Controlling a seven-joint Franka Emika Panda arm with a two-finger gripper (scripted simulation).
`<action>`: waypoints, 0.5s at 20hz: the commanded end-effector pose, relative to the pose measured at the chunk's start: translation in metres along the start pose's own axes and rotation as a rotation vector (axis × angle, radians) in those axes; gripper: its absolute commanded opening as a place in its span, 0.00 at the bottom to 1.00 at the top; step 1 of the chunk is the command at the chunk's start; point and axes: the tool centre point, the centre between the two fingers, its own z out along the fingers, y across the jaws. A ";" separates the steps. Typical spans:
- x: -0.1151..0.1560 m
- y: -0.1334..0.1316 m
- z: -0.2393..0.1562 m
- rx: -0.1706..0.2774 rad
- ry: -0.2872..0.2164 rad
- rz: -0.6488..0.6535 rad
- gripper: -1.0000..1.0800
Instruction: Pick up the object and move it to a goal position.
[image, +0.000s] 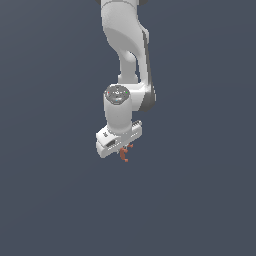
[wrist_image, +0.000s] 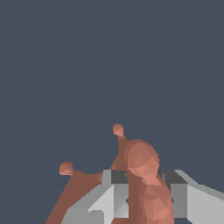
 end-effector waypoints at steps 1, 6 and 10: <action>-0.001 0.000 0.001 0.000 -0.001 0.000 0.00; -0.001 0.000 0.001 0.000 -0.001 0.000 0.00; 0.000 0.001 -0.001 -0.001 0.001 0.000 0.00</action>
